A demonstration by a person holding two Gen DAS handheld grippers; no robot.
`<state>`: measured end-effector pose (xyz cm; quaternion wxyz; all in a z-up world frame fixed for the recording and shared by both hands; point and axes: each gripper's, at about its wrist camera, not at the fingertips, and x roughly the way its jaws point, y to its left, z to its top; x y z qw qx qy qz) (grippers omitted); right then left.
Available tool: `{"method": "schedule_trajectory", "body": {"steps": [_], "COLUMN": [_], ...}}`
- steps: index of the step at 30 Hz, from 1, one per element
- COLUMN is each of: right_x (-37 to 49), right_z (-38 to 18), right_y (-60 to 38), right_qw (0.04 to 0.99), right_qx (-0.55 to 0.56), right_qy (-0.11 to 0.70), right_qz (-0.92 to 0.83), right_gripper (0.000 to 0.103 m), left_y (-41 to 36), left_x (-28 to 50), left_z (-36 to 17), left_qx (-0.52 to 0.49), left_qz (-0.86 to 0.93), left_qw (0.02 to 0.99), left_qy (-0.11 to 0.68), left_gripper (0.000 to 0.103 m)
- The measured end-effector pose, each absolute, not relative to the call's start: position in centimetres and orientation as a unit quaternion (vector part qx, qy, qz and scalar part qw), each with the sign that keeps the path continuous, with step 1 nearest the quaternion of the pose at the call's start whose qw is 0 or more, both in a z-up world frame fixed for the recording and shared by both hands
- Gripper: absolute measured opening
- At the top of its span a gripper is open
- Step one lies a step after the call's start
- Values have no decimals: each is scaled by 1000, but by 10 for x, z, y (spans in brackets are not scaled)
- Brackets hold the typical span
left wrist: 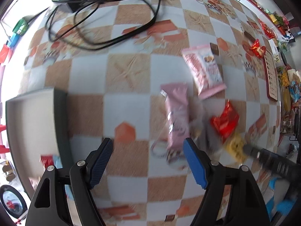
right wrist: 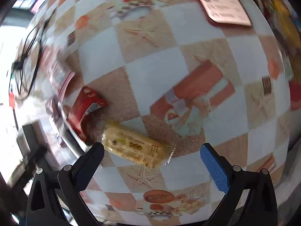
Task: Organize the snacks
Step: 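Grasp the pink packet with the left tool while the right tool grasps the yellow cake packet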
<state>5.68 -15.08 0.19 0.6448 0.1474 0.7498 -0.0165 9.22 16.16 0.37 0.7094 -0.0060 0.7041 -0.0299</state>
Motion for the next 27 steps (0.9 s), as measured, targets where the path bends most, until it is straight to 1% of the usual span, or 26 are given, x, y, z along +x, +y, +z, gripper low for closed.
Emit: {"method": "schedule_trajectory", "body": {"steps": [2,6,10,12,14,17,23,27], "right_x": [53,44,43,32,18,13,8,11], "right_z": [6,1,-4,-3,-3,-13,-32,-43], "right_y": [-134,-112,-95,-70,-44,-22,-8,7], "right_qw": [654,659,662,666,666,661,651,653], "right_qx": [88,-9,-21,-33,-50,-81,-103,-114], "right_qy": [751,750,746,741,739,740,746,742], "right_qz": [25,54,72,79,87,97,98,105], "right_gripper": [103,103,103,103,103,103,103,103], "left_y": [157,154,155,155,149,145,157,142], "left_x": [99,110,124,123,124,128,134,137], "left_z": [1,-13,-28,-31,-34,-38,-46,-53], "left_qx": [-3,-3,-33,-39,-18,40,34,83], "left_qz": [-37,-33,-25,-33,-35,-9,-13,-47], "left_qw": [712,707,696,696,694,702,701,698], "left_qy": [701,707,717,717,719,711,712,710], "left_gripper": [80,80,80,80,80,80,80,80]}}
